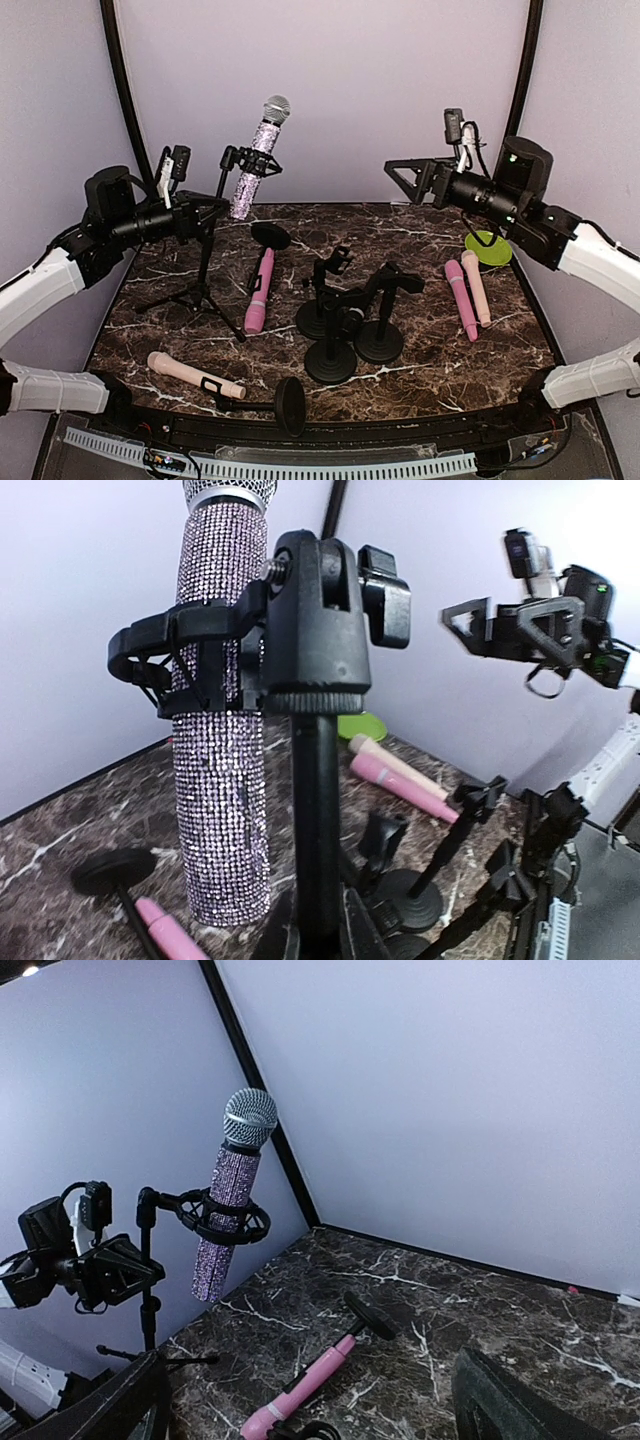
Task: Remove the microphone from the stand
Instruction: Place the microphone stand with the microphone at the center of the board.
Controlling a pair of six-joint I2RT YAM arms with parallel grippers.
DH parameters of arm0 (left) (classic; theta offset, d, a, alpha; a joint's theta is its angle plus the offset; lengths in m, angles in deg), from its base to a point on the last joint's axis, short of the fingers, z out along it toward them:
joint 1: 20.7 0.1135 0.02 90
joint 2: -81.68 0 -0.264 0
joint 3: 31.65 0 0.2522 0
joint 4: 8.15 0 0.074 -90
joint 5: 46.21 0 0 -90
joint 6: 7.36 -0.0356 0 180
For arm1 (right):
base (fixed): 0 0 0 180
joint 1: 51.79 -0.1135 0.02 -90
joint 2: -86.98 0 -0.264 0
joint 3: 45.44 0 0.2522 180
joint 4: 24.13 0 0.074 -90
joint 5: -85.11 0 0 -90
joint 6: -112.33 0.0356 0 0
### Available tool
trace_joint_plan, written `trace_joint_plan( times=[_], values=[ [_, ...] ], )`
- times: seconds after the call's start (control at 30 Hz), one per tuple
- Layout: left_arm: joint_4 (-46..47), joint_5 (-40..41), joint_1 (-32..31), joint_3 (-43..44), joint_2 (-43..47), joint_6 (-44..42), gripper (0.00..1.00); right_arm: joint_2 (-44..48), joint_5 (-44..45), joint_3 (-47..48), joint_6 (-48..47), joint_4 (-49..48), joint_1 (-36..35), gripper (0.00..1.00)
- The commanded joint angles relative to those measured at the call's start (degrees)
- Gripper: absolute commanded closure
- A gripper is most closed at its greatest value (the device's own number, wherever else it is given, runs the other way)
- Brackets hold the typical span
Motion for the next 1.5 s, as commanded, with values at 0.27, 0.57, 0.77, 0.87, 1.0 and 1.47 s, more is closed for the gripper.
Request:
trace_joint_plan(
  times=[0.27,0.57,0.77,0.87,1.0,1.47],
  values=[
    [24.13,-31.99,-1.86,3.55,-5.22,10.57,1.00,-16.37,-13.02,16.94,-1.39,-6.90,-8.33,0.01],
    [21.04,-30.91,-4.16,2.25,-5.29,6.84,1.00,-20.30,-14.95,19.55,1.50,-13.79,-8.84,0.02],
    [21.78,-8.45,-4.40,-5.33,0.72,1.95,1.00,-18.62,-10.93,16.44,1.40,-15.37,-9.33,0.02],
    [23.12,5.46,-4.46,-9.73,4.79,-1.62,1.00,-16.64,-8.53,13.39,1.08,-15.91,-9.35,0.02],
    [25.62,17.42,-4.46,-13.00,6.95,-4.80,1.00,-14.26,-6.47,10.14,0.28,-15.66,-9.34,0.02],
    [66.81,41.58,-3.70,-26.93,-1.75,-20.53,1.00,-4.83,1.66,2.35,-4.23,-9.23,-9.33,0.02]
  ],
)
